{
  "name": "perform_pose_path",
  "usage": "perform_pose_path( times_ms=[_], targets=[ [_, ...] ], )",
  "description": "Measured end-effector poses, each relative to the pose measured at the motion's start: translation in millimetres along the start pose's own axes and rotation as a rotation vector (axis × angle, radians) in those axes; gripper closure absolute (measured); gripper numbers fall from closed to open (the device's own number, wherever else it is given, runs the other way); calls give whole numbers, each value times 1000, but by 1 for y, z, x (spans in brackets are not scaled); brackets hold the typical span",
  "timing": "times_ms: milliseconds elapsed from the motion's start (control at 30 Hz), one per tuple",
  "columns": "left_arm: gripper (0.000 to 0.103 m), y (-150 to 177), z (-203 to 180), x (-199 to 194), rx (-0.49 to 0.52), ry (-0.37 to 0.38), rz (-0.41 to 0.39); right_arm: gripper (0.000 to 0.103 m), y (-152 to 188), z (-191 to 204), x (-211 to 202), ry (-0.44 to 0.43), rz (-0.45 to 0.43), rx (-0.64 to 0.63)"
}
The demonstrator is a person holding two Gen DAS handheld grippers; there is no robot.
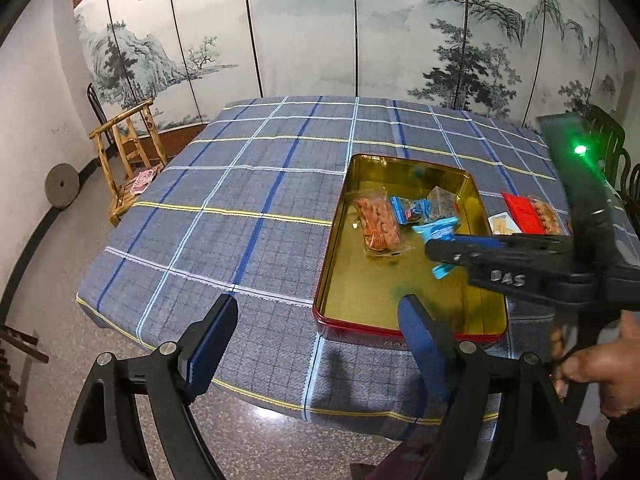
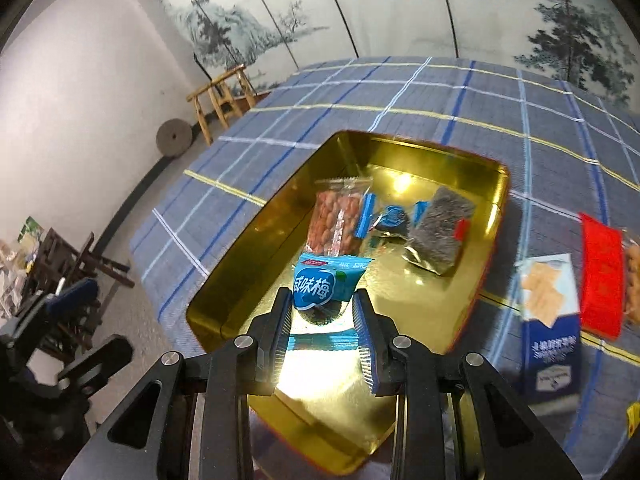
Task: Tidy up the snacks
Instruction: 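Carry the blue candy packet into the tin with the right gripper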
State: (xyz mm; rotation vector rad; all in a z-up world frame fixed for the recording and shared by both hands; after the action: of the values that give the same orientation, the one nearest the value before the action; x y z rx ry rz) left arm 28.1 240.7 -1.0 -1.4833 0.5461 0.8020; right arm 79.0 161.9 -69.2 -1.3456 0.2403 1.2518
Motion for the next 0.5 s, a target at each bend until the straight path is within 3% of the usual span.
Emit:
perform_pose_path(
  times_ms=[500],
  targets=[
    [24,4,-20,-1,39,17,9,71,-3,-7,22,77,40,-17]
  ],
)
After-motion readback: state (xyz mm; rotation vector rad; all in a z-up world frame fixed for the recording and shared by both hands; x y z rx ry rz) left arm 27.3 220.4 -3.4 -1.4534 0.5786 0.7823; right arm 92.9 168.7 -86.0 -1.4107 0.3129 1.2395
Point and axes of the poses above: each gripper's, at about its wrist camera, not at the fingertips, and x roughly the way its jaws point, z to its left, y to its underside, the point moved 1 cm from there along x, roughly the way its jaws point, and after that the axes turned 1 degree about y, right-handed, at the moved point
